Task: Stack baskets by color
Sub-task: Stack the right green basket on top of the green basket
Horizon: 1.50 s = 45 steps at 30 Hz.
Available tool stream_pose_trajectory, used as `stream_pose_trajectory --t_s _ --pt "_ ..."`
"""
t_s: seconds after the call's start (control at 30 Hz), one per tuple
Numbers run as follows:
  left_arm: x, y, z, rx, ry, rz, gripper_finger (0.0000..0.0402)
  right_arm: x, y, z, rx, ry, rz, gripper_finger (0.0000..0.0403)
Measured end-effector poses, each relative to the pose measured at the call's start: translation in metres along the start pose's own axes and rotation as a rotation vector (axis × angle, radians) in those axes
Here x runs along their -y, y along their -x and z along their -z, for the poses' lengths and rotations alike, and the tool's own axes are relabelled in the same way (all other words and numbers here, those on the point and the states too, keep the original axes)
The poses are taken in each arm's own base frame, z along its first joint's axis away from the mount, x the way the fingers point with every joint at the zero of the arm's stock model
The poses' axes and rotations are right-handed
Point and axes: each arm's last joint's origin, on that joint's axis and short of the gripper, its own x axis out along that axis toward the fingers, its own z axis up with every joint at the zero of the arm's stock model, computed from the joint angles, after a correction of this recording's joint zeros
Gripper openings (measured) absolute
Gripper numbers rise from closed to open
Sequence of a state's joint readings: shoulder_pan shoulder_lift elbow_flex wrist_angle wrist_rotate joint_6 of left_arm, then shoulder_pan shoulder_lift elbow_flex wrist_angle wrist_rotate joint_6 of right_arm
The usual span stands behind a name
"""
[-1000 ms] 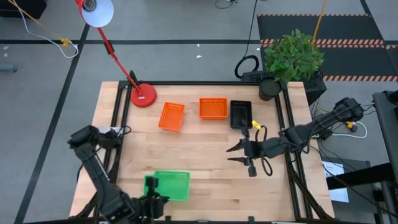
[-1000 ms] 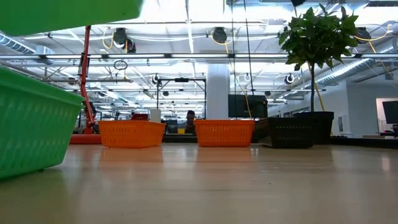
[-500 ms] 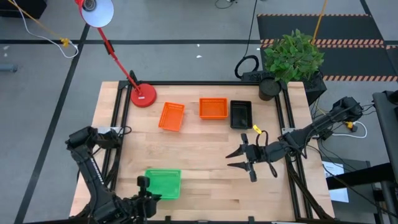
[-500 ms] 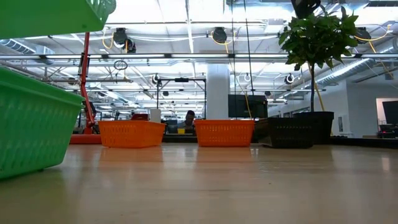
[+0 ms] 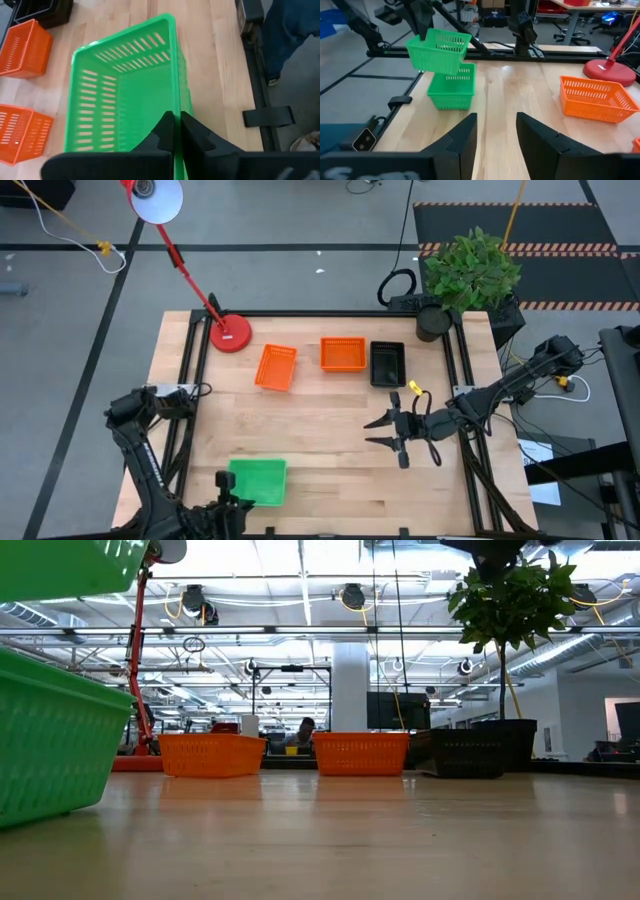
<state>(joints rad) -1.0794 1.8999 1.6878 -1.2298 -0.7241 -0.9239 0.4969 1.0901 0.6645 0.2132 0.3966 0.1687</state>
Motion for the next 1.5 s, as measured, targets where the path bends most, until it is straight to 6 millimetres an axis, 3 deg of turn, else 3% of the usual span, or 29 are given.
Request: stream_pose_trajectory --t_s 0.97,1.5 --pt "0.005 -0.002 0.004 0.008 0.037 -0.007 0.0009 0.0 0.0 0.003 -0.015 -0.022 -0.005 0.013" --pt "0.008 -0.025 0.028 -0.034 0.023 -0.04 0.002 0.0 0.0 0.003 -0.015 -0.022 -0.005 0.013"
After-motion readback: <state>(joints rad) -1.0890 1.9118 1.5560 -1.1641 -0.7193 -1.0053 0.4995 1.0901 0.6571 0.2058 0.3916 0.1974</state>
